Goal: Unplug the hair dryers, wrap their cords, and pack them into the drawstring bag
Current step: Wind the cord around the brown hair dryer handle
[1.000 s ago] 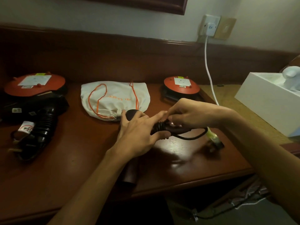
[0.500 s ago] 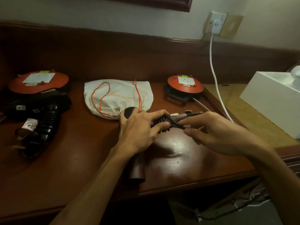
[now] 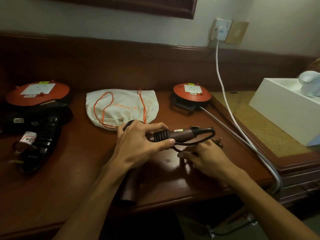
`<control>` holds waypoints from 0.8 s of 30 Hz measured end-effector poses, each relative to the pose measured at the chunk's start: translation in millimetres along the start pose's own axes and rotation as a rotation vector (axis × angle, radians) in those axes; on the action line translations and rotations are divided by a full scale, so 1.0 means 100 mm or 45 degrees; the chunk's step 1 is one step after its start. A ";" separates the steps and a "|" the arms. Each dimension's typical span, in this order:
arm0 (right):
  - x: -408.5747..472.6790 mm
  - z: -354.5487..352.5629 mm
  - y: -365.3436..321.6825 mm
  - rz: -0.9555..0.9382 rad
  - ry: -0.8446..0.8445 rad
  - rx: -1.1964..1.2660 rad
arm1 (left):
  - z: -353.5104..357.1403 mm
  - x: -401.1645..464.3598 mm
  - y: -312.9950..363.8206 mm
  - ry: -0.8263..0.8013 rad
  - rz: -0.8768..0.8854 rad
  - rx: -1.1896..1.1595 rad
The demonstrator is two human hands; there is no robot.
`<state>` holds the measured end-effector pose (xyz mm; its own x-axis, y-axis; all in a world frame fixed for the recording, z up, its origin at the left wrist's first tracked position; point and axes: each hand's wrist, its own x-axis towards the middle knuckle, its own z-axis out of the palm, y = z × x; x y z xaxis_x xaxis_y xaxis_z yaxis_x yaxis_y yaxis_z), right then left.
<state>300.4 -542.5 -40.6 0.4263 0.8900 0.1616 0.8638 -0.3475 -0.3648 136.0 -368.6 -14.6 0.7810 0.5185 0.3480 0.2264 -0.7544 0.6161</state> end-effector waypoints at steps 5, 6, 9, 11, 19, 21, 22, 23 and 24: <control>0.23 -0.09 0.14 0.012 -0.214 0.222 | -0.08 -0.17 -0.02 -0.064 0.093 -0.150; 0.33 -0.12 0.17 0.009 -0.274 0.162 | -0.10 -0.19 0.00 -0.101 0.124 -0.129; 0.53 -0.29 0.13 0.069 -0.463 0.108 | -0.13 -0.21 0.06 -0.222 0.184 -0.034; 0.60 -0.39 0.06 0.043 -0.562 0.133 | -0.12 -0.21 0.10 -0.308 0.172 0.093; 0.61 -0.64 -0.45 -0.097 -0.518 -0.051 | 0.14 -0.12 0.36 -0.587 0.047 0.726; 0.53 -0.62 -0.53 -0.069 -0.504 -0.054 | 0.17 -0.06 0.41 -0.666 -0.042 0.764; 0.49 -0.61 -0.54 -0.055 -0.479 -0.036 | 0.17 -0.02 0.44 -0.710 -0.062 0.776; 0.45 -0.60 -0.54 -0.043 -0.447 -0.012 | 0.16 0.02 0.44 -0.750 -0.066 0.779; 0.42 -0.60 -0.52 -0.036 -0.425 0.016 | 0.15 0.06 0.45 -0.782 -0.056 0.765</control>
<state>289.1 -504.7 39.9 0.2891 0.9475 -0.1366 0.8696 -0.3196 -0.3764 160.1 -405.2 4.2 0.9015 0.3738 -0.2183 0.3984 -0.9136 0.0811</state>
